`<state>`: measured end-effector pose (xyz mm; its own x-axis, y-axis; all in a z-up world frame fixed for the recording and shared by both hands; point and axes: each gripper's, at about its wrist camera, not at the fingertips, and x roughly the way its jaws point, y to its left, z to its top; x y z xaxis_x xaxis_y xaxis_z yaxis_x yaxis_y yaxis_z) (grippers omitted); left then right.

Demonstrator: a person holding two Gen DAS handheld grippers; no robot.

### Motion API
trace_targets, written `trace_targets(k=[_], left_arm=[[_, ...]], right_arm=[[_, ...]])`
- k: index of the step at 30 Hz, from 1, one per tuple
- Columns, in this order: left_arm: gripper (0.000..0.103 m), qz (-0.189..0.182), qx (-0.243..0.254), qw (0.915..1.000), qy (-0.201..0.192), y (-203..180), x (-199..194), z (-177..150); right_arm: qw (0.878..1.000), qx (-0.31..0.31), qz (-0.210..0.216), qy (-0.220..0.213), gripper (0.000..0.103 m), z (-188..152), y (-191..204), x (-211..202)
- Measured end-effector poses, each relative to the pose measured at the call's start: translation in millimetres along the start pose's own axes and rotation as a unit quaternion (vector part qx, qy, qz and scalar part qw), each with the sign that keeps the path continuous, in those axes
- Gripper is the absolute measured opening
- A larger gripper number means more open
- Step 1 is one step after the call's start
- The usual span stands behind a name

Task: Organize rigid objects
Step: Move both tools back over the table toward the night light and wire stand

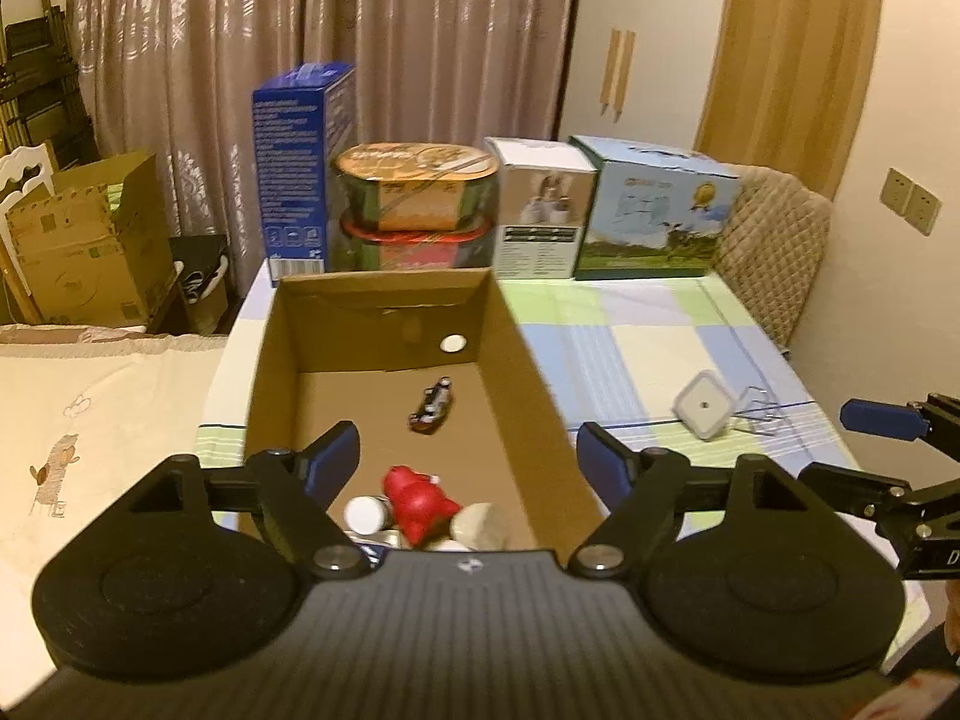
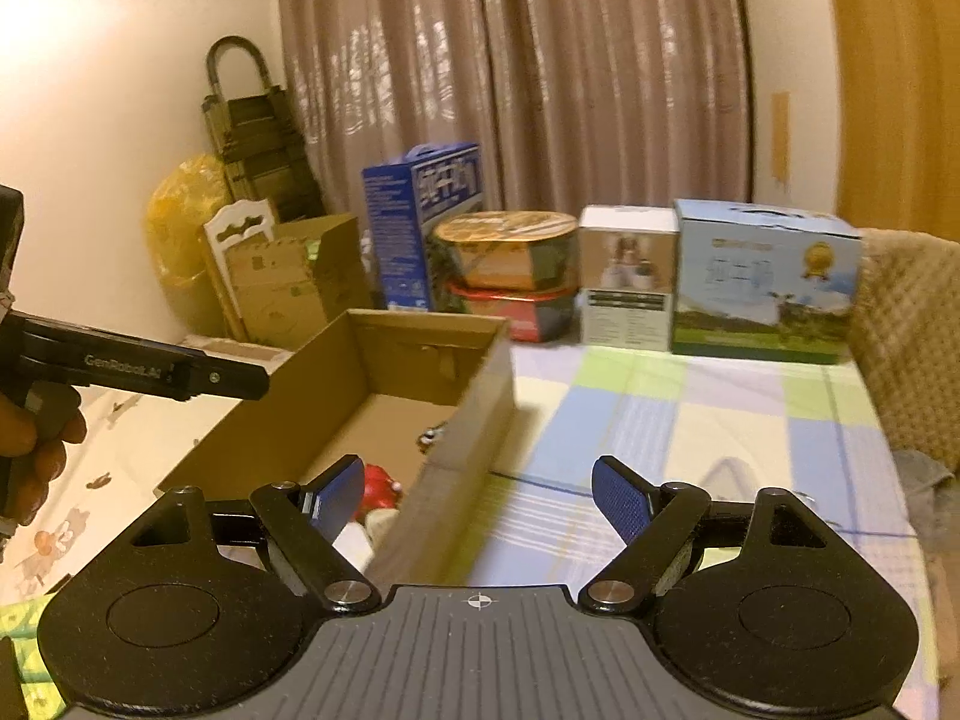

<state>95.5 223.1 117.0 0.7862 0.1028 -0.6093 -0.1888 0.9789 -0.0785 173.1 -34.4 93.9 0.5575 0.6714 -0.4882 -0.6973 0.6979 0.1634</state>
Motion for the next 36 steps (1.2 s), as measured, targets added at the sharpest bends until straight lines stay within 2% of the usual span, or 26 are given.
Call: trace_targets(k=[9, 15, 18, 21, 29, 36], left_arm=[[0.093, -0.032, 0.016, 0.9989, -0.031, -60.7, -24.2, 0.0], [0.102, -0.060, 0.037, 0.9966, -0.042, -105.6, -21.3, -8.8], [0.102, -0.066, 0.057, 0.9953, -0.042, -127.0, -14.6, -16.0], [0.102, -0.070, 0.073, 0.9941, -0.041, -145.3, -5.4, -23.0], [0.102, -0.090, 0.069, 0.9932, -0.024, -176.4, 26.3, -37.0], [0.102, -0.090, 0.068, 0.9936, -0.008, -191.3, 67.6, -41.9]], right_arm=[[0.998, 0.026, -0.048, -0.015, 0.080, -22.0, -40.8, -65.6], [0.995, 0.056, -0.083, -0.018, 0.080, -43.8, -68.2, -98.3], [0.993, 0.063, -0.096, -0.018, 0.080, -51.8, -79.4, -107.8], [0.992, 0.070, -0.105, -0.018, 0.080, -58.4, -90.5, -112.5], [0.986, 0.095, -0.138, -0.009, 0.080, -73.8, -121.6, -108.5], [0.981, 0.116, -0.154, 0.001, 0.080, -82.6, -150.2, -93.5]])
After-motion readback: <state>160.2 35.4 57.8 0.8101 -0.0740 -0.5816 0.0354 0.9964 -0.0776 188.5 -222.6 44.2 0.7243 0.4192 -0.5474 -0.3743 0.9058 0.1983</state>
